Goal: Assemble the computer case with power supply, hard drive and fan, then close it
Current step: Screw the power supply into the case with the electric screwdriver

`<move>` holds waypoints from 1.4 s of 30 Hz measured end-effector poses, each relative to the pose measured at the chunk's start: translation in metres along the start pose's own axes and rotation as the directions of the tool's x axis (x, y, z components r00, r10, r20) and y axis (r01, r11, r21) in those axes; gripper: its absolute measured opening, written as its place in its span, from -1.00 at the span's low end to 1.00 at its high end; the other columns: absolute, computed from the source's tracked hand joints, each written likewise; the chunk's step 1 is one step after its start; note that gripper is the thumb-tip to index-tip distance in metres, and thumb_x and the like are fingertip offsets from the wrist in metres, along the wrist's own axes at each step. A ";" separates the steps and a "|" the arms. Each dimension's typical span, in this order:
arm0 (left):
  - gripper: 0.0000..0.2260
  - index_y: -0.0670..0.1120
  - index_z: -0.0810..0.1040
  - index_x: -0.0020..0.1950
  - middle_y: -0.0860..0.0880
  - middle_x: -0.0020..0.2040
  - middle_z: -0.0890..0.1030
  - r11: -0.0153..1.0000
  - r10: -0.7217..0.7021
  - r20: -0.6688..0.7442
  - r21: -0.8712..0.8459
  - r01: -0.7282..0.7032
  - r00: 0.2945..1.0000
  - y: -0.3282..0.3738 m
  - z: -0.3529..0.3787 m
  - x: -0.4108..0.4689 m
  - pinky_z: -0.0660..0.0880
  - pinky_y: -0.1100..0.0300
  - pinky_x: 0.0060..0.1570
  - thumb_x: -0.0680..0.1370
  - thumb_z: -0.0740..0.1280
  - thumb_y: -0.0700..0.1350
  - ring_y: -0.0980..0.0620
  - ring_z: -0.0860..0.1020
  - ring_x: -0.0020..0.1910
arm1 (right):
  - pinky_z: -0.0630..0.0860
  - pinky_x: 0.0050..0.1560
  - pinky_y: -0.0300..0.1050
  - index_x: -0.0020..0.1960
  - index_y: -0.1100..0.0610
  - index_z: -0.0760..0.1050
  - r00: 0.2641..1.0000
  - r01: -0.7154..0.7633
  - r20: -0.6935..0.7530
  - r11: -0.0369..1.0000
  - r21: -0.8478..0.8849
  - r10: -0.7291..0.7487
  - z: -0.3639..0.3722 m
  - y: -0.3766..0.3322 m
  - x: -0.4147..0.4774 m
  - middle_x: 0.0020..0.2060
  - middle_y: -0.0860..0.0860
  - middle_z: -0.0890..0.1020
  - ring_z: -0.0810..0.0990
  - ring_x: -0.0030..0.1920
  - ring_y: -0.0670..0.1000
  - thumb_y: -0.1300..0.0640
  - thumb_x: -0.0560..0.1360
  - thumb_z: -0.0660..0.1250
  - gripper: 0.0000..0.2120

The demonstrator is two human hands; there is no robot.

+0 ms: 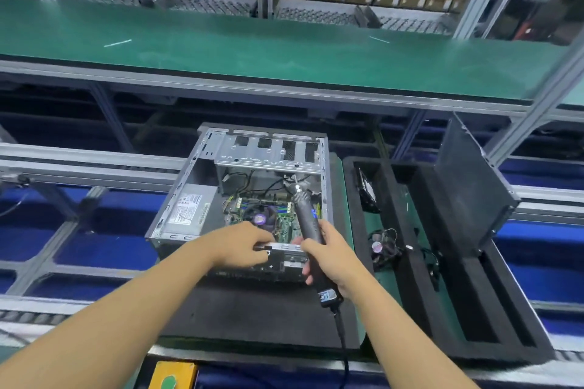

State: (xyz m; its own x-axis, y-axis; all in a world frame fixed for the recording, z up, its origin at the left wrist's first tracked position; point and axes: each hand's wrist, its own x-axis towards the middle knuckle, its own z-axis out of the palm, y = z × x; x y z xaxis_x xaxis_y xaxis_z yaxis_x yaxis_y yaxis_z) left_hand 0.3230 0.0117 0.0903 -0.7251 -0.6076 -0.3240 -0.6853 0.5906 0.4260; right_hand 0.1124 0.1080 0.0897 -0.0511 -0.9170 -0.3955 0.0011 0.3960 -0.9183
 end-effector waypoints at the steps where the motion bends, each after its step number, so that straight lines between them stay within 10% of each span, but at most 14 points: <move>1: -0.78 0.01 0.56 0.00 0.05 -0.18 0.61 1.000 0.004 -0.001 -0.013 -0.004 1.000 0.000 -0.001 0.000 0.52 0.03 -0.10 0.48 0.21 0.06 0.06 0.55 -0.19 | 0.55 -0.41 -0.06 0.43 0.04 0.32 1.000 -0.005 0.005 1.000 -0.001 0.005 0.000 0.000 0.001 0.18 0.11 0.62 0.54 -0.41 0.06 0.16 0.55 0.35 -0.52; 7: -0.77 0.10 0.63 0.19 0.06 -0.04 0.68 0.996 0.016 0.032 -0.091 -0.013 0.999 0.000 -0.011 0.002 0.52 0.06 0.02 0.56 0.32 -0.01 0.06 0.58 -0.05 | 0.53 -0.41 -0.06 0.08 -0.32 0.38 0.999 -0.032 -0.020 0.998 0.053 0.033 0.001 -0.001 0.000 0.08 0.07 0.69 0.53 -0.43 0.05 0.08 0.39 0.39 -0.60; 15: -0.69 0.16 0.56 0.33 0.12 0.15 0.65 0.960 0.023 -0.026 -0.279 -0.029 0.999 0.001 -0.012 -0.006 0.48 0.20 0.10 0.58 0.32 0.04 0.13 0.58 0.08 | 0.54 -0.43 -0.08 0.22 0.04 0.45 0.998 0.051 -0.041 0.998 0.048 -0.049 0.030 -0.012 -0.004 -0.04 0.07 0.70 0.57 -0.41 0.09 0.18 0.50 0.36 -0.69; 18: -0.73 0.13 0.57 0.31 0.21 0.17 0.63 0.804 -0.089 -0.183 -0.593 -0.038 0.979 -0.007 -0.010 -0.031 0.43 0.32 0.08 0.62 0.26 0.00 0.34 0.56 0.08 | 0.51 -0.46 -0.09 0.18 0.03 0.45 0.996 0.078 -0.047 0.994 0.074 -0.075 0.063 -0.023 -0.003 -0.25 0.15 0.60 0.54 -0.42 0.07 0.17 0.52 0.34 -0.75; 22: -0.67 -0.11 0.59 0.20 -0.06 0.05 0.71 0.193 -0.336 -0.249 -0.962 -0.192 0.909 -0.031 0.001 -0.080 0.56 0.07 0.11 0.71 0.09 0.00 0.00 0.66 0.05 | 0.50 -0.47 -0.08 0.06 0.09 0.42 0.996 0.079 0.016 0.984 0.157 -0.083 0.129 -0.026 -0.003 -0.28 0.06 0.56 0.51 -0.46 0.07 0.20 0.62 0.21 -0.94; 25: -0.60 -0.13 0.59 0.19 -0.13 0.00 0.67 -0.033 -0.406 -0.215 -0.968 -0.250 0.888 -0.063 0.011 -0.130 0.60 0.08 -0.08 0.64 0.16 0.13 -0.06 0.64 -0.05 | 0.56 -0.45 -0.04 0.13 0.11 0.40 0.984 0.053 0.155 0.980 0.192 -0.083 0.193 -0.015 -0.005 -0.25 0.00 0.59 0.55 -0.43 0.07 0.20 0.63 0.17 -0.90; 32: -0.66 -0.08 0.64 0.13 -0.13 0.05 0.64 -0.036 -0.565 -0.163 -0.975 -0.221 0.809 -0.148 0.082 -0.261 0.54 0.16 -0.13 0.53 0.33 0.13 -0.06 0.53 -0.06 | 0.59 0.22 0.14 0.15 0.00 0.47 0.918 0.016 0.397 0.995 -0.096 0.023 0.343 0.050 -0.015 0.04 0.06 0.70 0.69 0.09 0.13 0.01 0.41 0.34 -0.68; 36: -0.71 -0.08 0.63 0.18 -0.13 0.16 0.67 -0.104 -0.665 -0.017 -0.988 -0.115 0.747 -0.180 0.137 -0.316 0.56 0.10 0.00 0.60 0.31 0.08 -0.06 0.62 0.06 | 0.58 0.00 -0.27 0.15 -0.09 0.42 0.864 0.014 0.485 0.959 -0.283 0.130 0.397 0.096 -0.021 0.01 -0.09 0.68 0.68 -0.02 -0.19 0.01 0.42 0.39 -0.68; 42: -0.84 -0.05 0.62 0.17 -0.03 0.04 0.69 -0.168 -0.797 0.180 -0.983 0.073 0.577 -0.197 0.205 -0.338 0.56 0.10 -0.07 0.61 0.36 -0.11 0.03 0.62 -0.02 | 0.59 0.20 0.12 0.29 0.17 0.39 0.838 -0.023 0.462 0.864 -0.503 0.291 0.442 0.159 -0.021 0.13 0.18 0.64 0.65 0.15 0.17 0.18 0.51 0.49 -0.57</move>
State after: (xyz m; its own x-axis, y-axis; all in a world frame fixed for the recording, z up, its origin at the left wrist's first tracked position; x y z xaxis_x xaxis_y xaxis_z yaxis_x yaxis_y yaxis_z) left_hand 0.6891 0.2096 -0.0577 0.1156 -0.7258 -0.6781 0.1285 -0.6660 0.7348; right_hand 0.5555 0.1690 -0.0567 0.4191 -0.6746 -0.6077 -0.5001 0.3871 -0.7747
